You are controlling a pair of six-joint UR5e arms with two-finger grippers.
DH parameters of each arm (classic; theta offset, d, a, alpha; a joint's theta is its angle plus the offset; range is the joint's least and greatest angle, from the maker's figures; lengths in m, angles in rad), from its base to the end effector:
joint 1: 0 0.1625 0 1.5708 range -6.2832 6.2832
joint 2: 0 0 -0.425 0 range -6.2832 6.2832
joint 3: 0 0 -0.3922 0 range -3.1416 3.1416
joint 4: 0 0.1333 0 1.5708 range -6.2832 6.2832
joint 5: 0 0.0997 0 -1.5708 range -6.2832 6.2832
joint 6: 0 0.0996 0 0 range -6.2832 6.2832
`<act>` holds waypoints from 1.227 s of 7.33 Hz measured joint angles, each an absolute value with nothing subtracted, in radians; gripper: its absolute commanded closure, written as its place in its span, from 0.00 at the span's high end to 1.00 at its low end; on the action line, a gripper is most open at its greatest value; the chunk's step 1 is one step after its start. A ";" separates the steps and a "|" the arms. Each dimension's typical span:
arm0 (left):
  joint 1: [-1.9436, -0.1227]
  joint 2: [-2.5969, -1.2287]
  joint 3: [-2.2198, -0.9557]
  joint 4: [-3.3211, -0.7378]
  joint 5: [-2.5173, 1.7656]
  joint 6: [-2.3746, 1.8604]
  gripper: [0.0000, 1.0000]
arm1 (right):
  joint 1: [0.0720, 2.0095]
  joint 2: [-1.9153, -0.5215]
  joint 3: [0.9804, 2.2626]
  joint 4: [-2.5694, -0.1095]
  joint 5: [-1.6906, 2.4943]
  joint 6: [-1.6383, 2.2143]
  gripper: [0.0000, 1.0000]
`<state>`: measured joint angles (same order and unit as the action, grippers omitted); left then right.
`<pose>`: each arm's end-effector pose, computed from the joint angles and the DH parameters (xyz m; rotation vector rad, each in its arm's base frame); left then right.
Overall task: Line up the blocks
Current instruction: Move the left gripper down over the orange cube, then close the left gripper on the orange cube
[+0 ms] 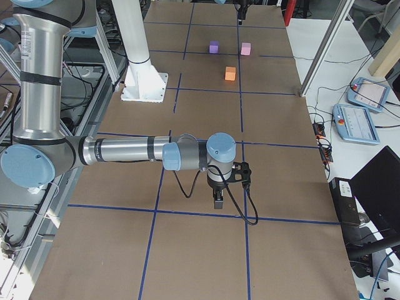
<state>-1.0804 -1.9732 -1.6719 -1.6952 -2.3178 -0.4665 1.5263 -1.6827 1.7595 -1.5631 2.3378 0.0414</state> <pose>0.2405 -0.5898 0.3649 0.1987 0.9166 0.2565 0.0441 -0.4514 0.6178 0.0473 -0.7693 -0.0354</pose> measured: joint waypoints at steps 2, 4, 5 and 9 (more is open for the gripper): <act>-0.918 -2.058 -1.644 -1.768 -2.206 -0.683 1.00 | 1.526 -1.683 1.759 -1.563 2.338 0.041 1.00; -0.811 -2.160 -1.562 -1.807 -2.100 -0.864 1.00 | 1.526 -1.683 1.759 -1.563 2.338 0.041 1.00; -0.774 -2.207 -1.517 -1.811 -2.063 -0.920 1.00 | 1.526 -1.683 1.759 -1.563 2.338 0.041 1.00; -0.713 -2.291 -1.417 -1.812 -2.009 -1.035 1.00 | 1.526 -1.683 1.760 -1.563 2.338 0.041 1.00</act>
